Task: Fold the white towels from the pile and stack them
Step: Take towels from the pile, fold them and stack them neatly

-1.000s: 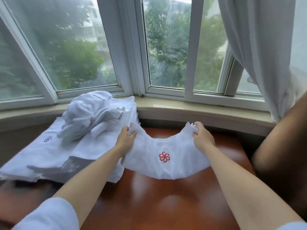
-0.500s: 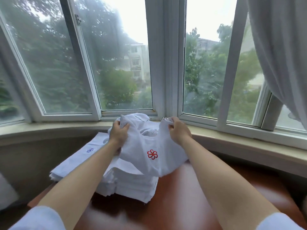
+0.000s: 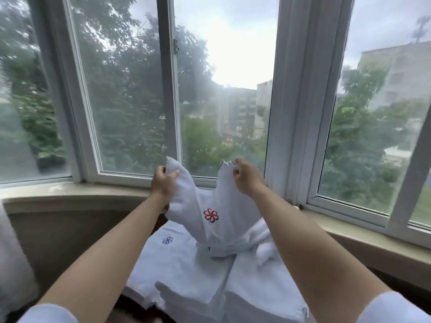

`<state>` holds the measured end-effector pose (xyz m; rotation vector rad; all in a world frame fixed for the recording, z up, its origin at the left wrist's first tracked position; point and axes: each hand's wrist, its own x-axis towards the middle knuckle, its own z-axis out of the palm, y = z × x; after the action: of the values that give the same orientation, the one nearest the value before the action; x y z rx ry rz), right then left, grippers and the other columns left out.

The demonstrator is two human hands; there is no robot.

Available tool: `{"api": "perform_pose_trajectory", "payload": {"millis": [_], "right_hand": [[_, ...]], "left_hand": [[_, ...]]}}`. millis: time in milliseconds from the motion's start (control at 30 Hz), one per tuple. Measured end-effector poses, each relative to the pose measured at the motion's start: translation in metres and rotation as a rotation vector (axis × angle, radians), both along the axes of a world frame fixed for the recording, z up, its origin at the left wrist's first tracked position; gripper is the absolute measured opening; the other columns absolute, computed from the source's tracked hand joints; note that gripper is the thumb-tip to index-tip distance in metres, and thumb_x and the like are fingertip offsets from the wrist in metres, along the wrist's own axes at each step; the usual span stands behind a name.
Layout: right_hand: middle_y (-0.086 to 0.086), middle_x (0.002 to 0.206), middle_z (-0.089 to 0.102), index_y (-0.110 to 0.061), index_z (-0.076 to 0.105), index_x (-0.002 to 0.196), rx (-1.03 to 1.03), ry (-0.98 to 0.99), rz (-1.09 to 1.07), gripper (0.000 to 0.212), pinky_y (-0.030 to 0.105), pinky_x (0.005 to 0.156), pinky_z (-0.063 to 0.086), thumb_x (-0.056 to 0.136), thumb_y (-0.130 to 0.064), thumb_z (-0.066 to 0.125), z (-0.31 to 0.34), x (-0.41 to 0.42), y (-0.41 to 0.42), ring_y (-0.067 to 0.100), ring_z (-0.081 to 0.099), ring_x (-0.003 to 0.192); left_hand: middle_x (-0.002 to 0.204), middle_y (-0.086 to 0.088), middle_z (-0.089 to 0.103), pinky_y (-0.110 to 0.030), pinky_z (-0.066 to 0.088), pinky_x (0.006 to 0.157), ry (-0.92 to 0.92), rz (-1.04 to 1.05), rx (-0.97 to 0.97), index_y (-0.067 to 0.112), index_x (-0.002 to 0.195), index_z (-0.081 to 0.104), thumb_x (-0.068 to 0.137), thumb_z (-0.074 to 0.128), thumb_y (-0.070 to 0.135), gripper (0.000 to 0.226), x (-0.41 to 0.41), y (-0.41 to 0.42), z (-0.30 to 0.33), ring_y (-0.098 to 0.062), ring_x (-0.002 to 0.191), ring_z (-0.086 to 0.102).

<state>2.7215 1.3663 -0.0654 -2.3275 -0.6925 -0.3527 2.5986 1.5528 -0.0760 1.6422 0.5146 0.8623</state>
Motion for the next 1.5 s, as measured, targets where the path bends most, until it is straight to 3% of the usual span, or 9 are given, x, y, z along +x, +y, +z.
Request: {"api": "perform_pose_trajectory", "payload": {"millis": [200,300,400,567,767,1000,1133,1267,1500], "right_hand": [[0.017,0.119,0.062,-0.018,0.049,0.123,-0.075,0.017,0.046,0.029,0.032,0.078,0.041,0.096,-0.013,0.039,-0.011,0.032,0.135,0.035,0.060,0.105],[0.019,0.118,0.062,-0.017,0.048,0.125,-0.115,0.060,0.047,0.030,0.034,0.079,0.043,0.097,-0.014,0.039,-0.028,0.049,0.183,0.036,0.059,0.105],[0.018,0.120,0.061,-0.020,0.048,0.128,-0.205,0.098,0.038,0.033,0.036,0.079,0.043,0.097,-0.017,0.038,-0.048,0.068,0.218,0.036,0.058,0.107],[0.014,0.126,0.059,-0.023,0.049,0.129,-0.329,0.125,0.066,0.035,0.034,0.078,0.041,0.096,-0.018,0.037,-0.087,0.093,0.250,0.034,0.056,0.111],[0.008,0.133,0.056,-0.030,0.052,0.132,-0.427,0.142,0.142,0.039,0.034,0.086,0.044,0.096,-0.020,0.040,-0.129,0.129,0.274,0.030,0.054,0.118],[0.010,0.124,0.059,-0.021,0.051,0.126,-0.468,0.165,0.172,0.031,0.034,0.079,0.039,0.098,-0.024,0.037,-0.170,0.160,0.301,0.031,0.056,0.109],[0.006,0.118,0.061,-0.016,0.047,0.123,-0.683,0.303,0.090,0.032,0.035,0.076,0.037,0.093,-0.027,0.046,-0.206,0.169,0.293,0.029,0.057,0.106],[0.003,0.123,0.058,-0.017,0.054,0.122,-0.908,0.489,-0.006,0.033,0.046,0.103,0.030,0.089,-0.015,0.045,-0.220,0.179,0.294,0.027,0.050,0.120],[0.009,0.119,0.053,-0.011,0.054,0.116,-0.732,0.098,-0.115,0.030,0.039,0.102,0.031,0.089,-0.005,0.043,-0.241,0.197,0.297,0.027,0.051,0.112]], "left_hand": [[0.088,-0.009,0.060,-0.037,0.048,0.068,0.063,0.008,-0.177,0.011,0.091,0.056,0.087,0.054,0.019,0.009,0.014,0.112,-0.027,-0.027,0.085,0.058],[0.106,-0.014,0.054,-0.030,0.045,0.057,0.257,-0.117,-0.198,0.009,0.123,0.047,0.083,0.050,0.013,0.040,0.023,0.164,-0.049,-0.029,0.088,0.055],[0.124,-0.012,0.049,-0.035,0.053,0.055,0.430,-0.271,-0.301,0.032,0.137,0.036,0.083,0.046,-0.005,0.067,0.024,0.201,-0.070,-0.030,0.088,0.058],[0.120,-0.023,0.057,-0.039,0.057,0.066,0.604,-0.480,-0.427,0.017,0.120,0.060,0.078,0.042,-0.010,0.052,0.027,0.232,-0.107,-0.031,0.087,0.062],[0.122,-0.017,0.050,-0.038,0.057,0.071,0.813,-0.586,-0.637,0.015,0.112,0.057,0.076,0.046,-0.006,0.044,0.020,0.241,-0.145,-0.033,0.100,0.060],[0.129,-0.005,0.042,-0.046,0.048,0.100,1.486,-0.529,-0.211,0.022,0.113,0.054,0.079,0.069,0.003,0.042,0.015,0.254,-0.194,-0.032,0.125,0.040],[0.115,-0.004,0.055,-0.041,0.051,0.093,1.424,-0.355,-0.139,0.020,0.123,0.044,0.080,0.067,0.033,0.051,0.020,0.259,-0.232,-0.023,0.104,0.057],[0.105,-0.004,0.063,-0.037,0.056,0.085,1.343,-0.441,-0.202,0.021,0.110,0.052,0.080,0.069,0.039,0.039,0.030,0.273,-0.247,-0.022,0.095,0.065],[0.110,0.000,0.071,-0.035,0.057,0.082,1.146,-0.744,-0.384,0.030,0.131,0.041,0.077,0.078,0.013,0.068,0.065,0.295,-0.247,-0.020,0.102,0.068]]}}
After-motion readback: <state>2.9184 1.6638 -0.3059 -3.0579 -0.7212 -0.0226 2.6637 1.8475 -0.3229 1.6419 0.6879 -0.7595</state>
